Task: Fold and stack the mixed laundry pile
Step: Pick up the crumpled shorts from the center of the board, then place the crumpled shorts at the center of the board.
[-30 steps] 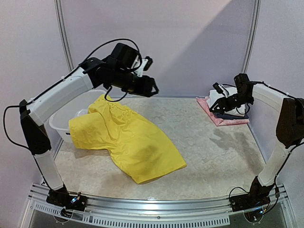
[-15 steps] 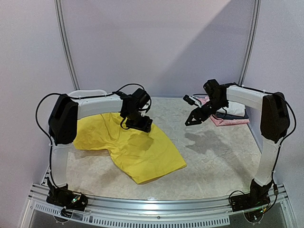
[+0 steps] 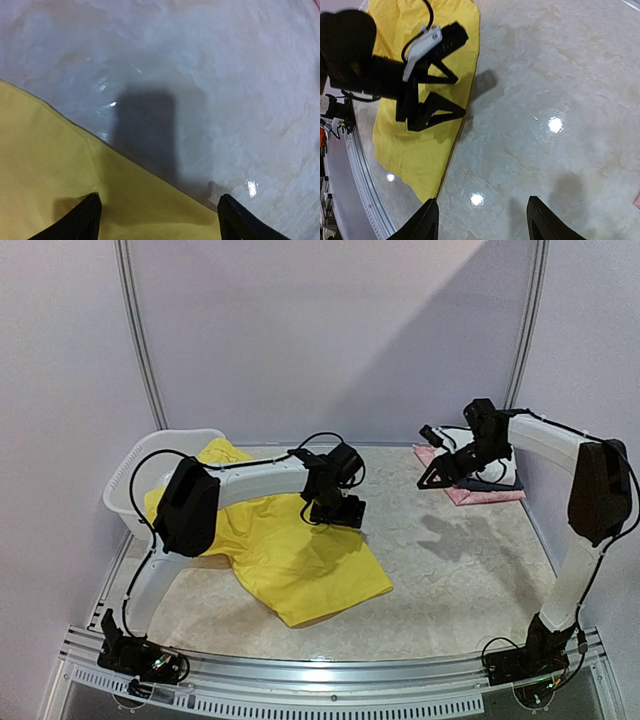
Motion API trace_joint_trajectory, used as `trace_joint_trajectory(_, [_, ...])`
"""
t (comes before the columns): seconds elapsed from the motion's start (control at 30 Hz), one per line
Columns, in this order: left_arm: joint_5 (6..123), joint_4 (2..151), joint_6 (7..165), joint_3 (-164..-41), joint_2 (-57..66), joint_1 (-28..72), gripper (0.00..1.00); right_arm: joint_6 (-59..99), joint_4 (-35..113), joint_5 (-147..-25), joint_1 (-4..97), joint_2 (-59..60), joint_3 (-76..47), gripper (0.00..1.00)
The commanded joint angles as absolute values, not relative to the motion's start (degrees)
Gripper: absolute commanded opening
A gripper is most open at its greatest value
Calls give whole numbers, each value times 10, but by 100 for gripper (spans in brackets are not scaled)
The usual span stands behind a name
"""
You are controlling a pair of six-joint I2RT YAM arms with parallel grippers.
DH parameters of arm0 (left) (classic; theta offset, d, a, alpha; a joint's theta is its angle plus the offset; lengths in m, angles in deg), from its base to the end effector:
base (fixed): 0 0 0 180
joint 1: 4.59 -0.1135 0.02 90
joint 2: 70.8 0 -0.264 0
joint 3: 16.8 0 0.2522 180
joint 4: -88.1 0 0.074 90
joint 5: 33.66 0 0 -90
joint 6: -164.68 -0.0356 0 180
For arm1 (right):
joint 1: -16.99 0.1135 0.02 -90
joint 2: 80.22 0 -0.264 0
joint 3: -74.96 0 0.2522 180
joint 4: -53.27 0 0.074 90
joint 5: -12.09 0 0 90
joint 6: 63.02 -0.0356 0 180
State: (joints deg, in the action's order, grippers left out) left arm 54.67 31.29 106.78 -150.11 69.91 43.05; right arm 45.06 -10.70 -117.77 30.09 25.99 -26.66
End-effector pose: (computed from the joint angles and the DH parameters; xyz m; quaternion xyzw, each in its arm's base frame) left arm 0.3526 -0.3851 0.1495 0.1286 0.9662 -0.1321 0.1804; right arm 0.3670 0.1088 0.2525 -0.3093 0.8727 0.3270 0.1893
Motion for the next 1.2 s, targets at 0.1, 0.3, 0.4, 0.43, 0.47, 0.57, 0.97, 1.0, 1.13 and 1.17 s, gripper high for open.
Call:
trace_joint_trajectory(0.1, [487, 188, 1083, -1560, 745, 463, 61, 447, -125, -1207, 226, 190, -236, 61])
trace_joint_trajectory(0.3, [516, 211, 1043, -1577, 730, 482, 0, 454, -126, -1223, 207, 162, -210, 61])
trace_joint_trajectory(0.4, [566, 219, 984, -1660, 724, 506, 0, 448, -123, -1239, 189, 150, -206, 61])
trace_joint_trajectory(0.43, [595, 224, 965, -1689, 721, 516, 0, 447, -123, -1243, 183, 146, -206, 61])
trace_joint_trajectory(0.47, [624, 233, 949, -1718, 715, 528, 0, 447, -124, -1244, 178, 143, -206, 61])
trace_joint_trajectory(0.57, [702, 275, 934, -1762, 683, 559, 0, 453, -125, -1238, 175, 129, -200, 61])
trace_joint_trajectory(0.97, [800, 242, 904, -1715, 682, 616, 18, 508, -159, -1220, 155, 92, -178, 61])
trace_joint_trajectory(1.0, [778, 241, 897, -1705, 675, 616, 26, 514, -162, -1216, 155, 91, -178, 61])
trace_joint_trajectory(1.13, [680, 271, 883, -1617, 588, 616, 54, 568, -202, -1199, 155, 89, -180, 61])
trace_joint_trajectory(1.17, [657, 291, 884, -1569, 557, 616, 60, 586, -216, -1190, 155, 89, -179, 61])
